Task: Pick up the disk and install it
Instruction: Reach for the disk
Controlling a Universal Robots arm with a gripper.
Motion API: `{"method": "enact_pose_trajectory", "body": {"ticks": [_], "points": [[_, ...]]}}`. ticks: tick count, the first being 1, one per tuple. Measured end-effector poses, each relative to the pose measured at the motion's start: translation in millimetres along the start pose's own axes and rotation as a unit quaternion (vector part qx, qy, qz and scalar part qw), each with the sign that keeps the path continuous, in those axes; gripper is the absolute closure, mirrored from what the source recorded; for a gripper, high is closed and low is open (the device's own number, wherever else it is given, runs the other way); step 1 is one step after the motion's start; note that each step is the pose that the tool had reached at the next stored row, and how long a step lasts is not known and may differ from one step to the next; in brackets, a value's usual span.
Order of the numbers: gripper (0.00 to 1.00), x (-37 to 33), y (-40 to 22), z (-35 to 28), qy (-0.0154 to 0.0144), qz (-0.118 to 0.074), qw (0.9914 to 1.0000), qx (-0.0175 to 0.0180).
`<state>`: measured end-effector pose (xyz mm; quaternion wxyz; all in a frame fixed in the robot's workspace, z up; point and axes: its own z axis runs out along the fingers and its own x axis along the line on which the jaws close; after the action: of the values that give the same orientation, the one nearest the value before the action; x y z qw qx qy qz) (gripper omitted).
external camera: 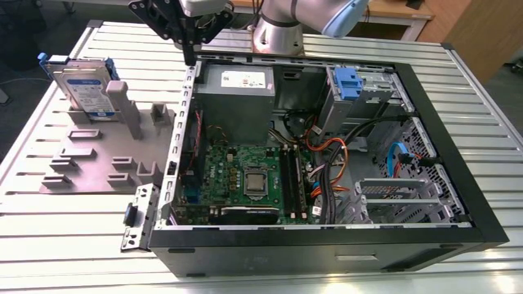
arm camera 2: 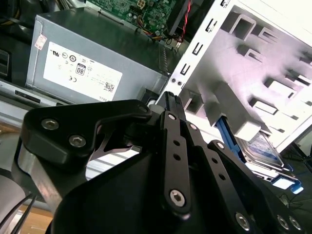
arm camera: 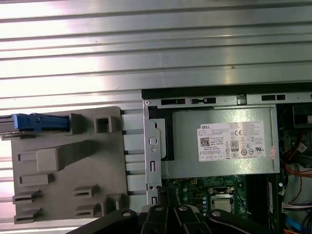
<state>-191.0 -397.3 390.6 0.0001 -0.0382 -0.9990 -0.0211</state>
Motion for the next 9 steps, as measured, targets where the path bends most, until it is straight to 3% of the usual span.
{"method": "enact_pose_trajectory", "body": {"ticks": [9], "points": [[0.89,14.8,-0.7,0.5,-0.0001,0.0,1.0,-0.0001]]}}
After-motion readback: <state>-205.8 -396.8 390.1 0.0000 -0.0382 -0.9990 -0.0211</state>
